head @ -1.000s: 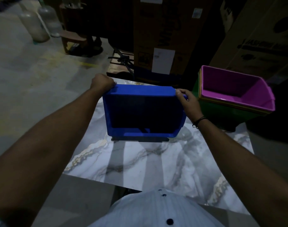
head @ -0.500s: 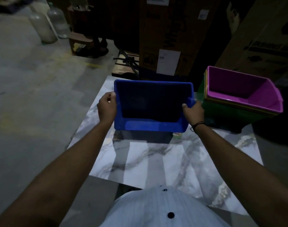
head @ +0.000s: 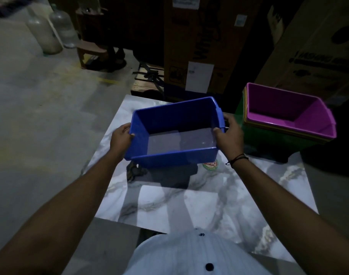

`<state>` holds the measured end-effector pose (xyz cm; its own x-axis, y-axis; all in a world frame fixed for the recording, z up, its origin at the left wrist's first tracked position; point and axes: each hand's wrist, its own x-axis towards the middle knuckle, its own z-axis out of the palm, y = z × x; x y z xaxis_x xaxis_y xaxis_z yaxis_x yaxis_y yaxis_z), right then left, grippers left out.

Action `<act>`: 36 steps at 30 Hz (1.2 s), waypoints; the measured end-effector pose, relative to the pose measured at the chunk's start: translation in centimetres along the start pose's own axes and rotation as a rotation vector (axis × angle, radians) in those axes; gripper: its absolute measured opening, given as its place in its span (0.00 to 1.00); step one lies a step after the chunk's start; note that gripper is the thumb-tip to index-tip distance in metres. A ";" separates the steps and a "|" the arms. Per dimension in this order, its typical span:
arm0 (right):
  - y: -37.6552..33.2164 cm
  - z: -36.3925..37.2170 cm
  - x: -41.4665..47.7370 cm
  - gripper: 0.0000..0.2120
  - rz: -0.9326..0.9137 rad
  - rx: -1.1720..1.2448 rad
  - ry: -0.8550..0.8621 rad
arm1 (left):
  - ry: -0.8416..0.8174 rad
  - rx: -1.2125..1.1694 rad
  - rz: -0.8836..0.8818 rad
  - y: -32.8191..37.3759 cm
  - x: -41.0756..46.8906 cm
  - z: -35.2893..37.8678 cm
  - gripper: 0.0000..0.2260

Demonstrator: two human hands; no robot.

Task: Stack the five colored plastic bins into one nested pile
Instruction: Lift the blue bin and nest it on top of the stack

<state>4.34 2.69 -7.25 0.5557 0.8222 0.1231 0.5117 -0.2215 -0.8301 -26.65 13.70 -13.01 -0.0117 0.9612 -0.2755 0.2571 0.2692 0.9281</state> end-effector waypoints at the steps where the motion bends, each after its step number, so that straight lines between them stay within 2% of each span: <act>1: 0.3 -0.1 0.0 0.22 -0.006 -0.005 0.004 | -0.008 -0.028 -0.016 0.2 0.0 0.0 0.20; 3: 0.8 -0.4 -0.5 0.22 -0.024 0.011 0.026 | -0.001 -0.081 -0.002 0.5 -0.4 0.2 0.21; 7: 2.1 -1.7 -1.7 0.24 -0.026 0.027 0.100 | 0.047 -0.181 0.146 1.2 -1.5 0.5 0.23; 14: 5.3 -5.1 -2.7 0.23 0.037 -0.013 0.151 | -0.003 -0.248 0.308 4.3 -3.5 2.6 0.23; 27: 7.3 -13.7 -1.9 0.14 0.117 0.025 0.327 | -0.136 -0.054 0.268 12.4 -6.1 8.2 0.17; 33: 8.8 -18.0 -1.2 0.16 0.105 0.069 0.375 | -0.168 -0.035 0.302 14.9 -8.6 11.4 0.17; 36: 9.3 -20.2 -0.6 0.15 0.101 0.063 0.391 | -0.167 -0.014 0.325 15.9 -9.5 13.3 0.16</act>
<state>22.02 -10.50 -4.06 0.8147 0.5339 0.2265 0.4074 -0.2490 -0.8787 -9.59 8.01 1.08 0.2269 0.9739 -0.0016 0.2078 -0.0468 0.9771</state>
